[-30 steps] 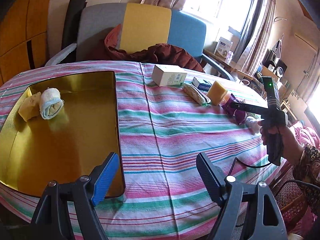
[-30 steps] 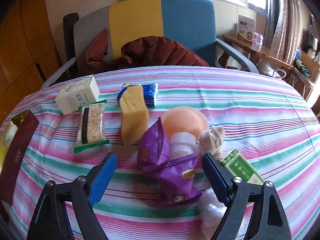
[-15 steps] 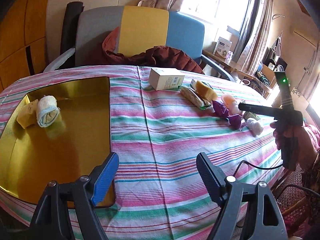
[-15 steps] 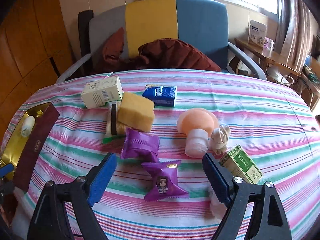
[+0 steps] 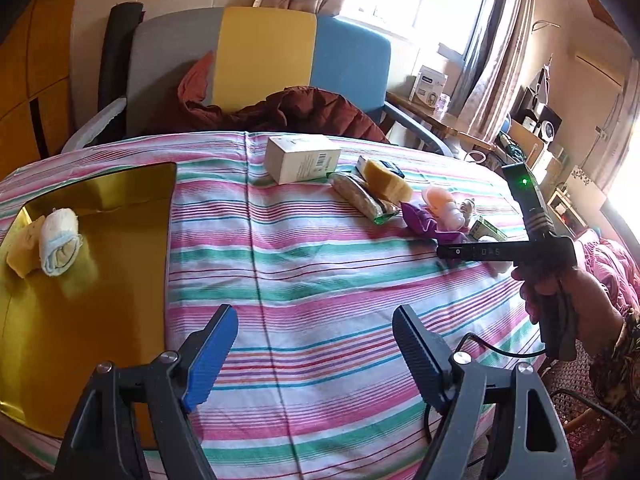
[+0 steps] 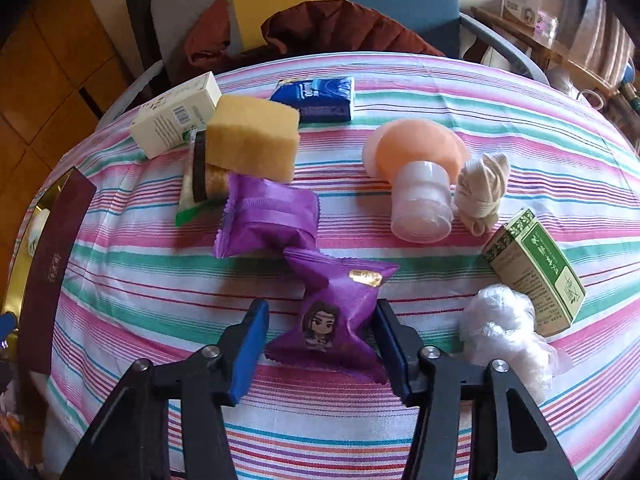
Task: Organize objects
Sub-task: 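Move the right tool to the purple snack packet and grasp it, then grasp a second purple packet with the left tool while the right tool holds its packet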
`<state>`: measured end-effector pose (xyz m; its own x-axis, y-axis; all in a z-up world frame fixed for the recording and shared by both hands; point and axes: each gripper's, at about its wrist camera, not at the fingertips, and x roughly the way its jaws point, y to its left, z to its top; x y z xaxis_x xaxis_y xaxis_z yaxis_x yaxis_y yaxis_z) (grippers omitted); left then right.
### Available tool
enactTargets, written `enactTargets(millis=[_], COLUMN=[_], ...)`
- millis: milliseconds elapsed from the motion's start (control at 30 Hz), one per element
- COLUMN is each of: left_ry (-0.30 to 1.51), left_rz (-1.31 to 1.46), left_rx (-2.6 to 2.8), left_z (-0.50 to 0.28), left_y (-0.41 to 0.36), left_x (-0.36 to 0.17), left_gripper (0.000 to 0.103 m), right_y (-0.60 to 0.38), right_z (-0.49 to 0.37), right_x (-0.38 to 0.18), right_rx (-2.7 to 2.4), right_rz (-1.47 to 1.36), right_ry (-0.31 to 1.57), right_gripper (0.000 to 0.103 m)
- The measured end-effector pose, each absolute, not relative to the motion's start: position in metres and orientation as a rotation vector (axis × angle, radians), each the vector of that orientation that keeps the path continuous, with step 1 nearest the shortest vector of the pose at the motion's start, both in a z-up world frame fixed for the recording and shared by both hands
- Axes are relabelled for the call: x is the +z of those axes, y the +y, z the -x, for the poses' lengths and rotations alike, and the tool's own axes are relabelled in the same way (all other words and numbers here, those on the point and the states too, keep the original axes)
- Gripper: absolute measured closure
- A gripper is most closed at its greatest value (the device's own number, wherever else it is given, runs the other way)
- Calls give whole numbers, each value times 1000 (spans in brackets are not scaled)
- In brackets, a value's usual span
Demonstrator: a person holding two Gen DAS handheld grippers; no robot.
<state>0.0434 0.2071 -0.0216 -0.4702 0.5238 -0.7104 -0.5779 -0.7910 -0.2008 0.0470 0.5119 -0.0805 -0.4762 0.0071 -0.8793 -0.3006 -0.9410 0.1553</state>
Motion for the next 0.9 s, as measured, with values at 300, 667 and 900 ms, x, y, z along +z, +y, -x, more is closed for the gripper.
enactTargets(millis=[300,667,900], left_ry=[145,99,-40], left_rz=[1101,1189,1309], left_rx=[2165,2009,1925], left_z=[-30,1,32], left_y=[254,335,378], left_x=[-29,-40,-57], left_gripper=[22,22,22], right_y=[527,553,558], right_z=[-54,-60,-62], right_x=[-77,-77,-76], right_rx=[2447,2337,2270], right_rz=[1488,1467,1475], right_ry=[563,527,459], right_gripper=[68,68,68])
